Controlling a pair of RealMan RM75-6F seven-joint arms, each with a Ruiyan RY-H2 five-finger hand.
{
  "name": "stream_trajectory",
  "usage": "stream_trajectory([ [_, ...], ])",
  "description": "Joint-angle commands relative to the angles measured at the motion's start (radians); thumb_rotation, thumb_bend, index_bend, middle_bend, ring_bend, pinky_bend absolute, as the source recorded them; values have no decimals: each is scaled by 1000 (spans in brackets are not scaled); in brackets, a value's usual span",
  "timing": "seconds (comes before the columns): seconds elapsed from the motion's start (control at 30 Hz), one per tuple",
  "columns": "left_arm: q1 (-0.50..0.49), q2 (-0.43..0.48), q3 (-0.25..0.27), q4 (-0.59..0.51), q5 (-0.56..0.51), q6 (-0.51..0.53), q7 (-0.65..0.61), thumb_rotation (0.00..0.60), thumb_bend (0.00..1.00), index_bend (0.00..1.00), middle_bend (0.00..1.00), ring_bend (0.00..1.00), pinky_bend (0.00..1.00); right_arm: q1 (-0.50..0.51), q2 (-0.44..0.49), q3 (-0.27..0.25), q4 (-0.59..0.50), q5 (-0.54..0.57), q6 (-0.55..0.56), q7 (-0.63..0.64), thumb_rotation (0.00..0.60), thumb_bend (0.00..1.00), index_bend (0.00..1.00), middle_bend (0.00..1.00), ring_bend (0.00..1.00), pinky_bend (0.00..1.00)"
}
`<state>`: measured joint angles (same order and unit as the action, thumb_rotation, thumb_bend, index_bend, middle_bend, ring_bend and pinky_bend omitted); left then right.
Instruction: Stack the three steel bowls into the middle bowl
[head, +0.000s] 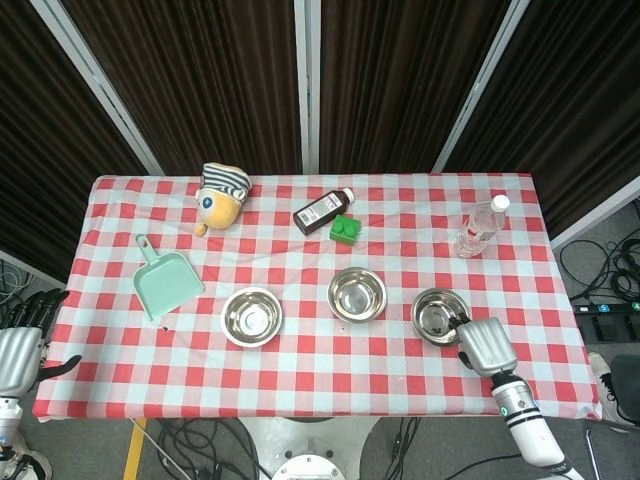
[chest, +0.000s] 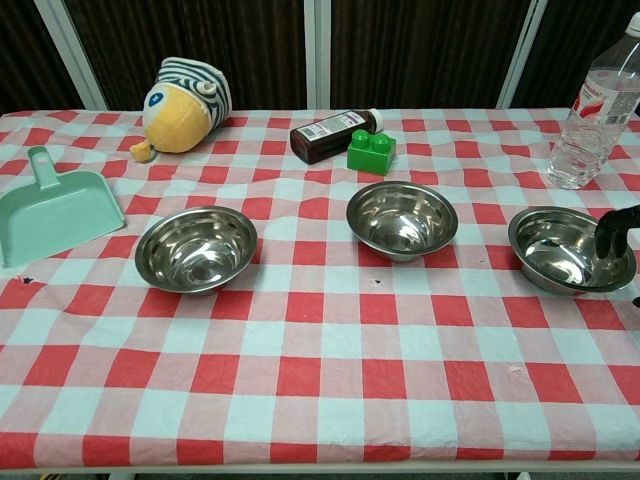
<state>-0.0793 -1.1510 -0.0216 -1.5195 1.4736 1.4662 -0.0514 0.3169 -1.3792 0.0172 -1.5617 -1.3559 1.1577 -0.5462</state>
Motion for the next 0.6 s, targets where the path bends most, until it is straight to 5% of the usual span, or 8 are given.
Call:
stream_trajectory([
  [0.03, 0, -2, -1, 4, 0, -2, -2, 600, 124, 164, 215, 128, 170, 2, -4, -2, 10, 0, -2, 0, 600, 95, 406, 388, 757, 782],
  [0.6, 2, -19, -5, 51, -5, -4, 2, 600, 124, 164, 215, 128, 170, 48, -86, 13, 126, -18, -29, 29, 600, 101, 406, 389, 758, 782],
])
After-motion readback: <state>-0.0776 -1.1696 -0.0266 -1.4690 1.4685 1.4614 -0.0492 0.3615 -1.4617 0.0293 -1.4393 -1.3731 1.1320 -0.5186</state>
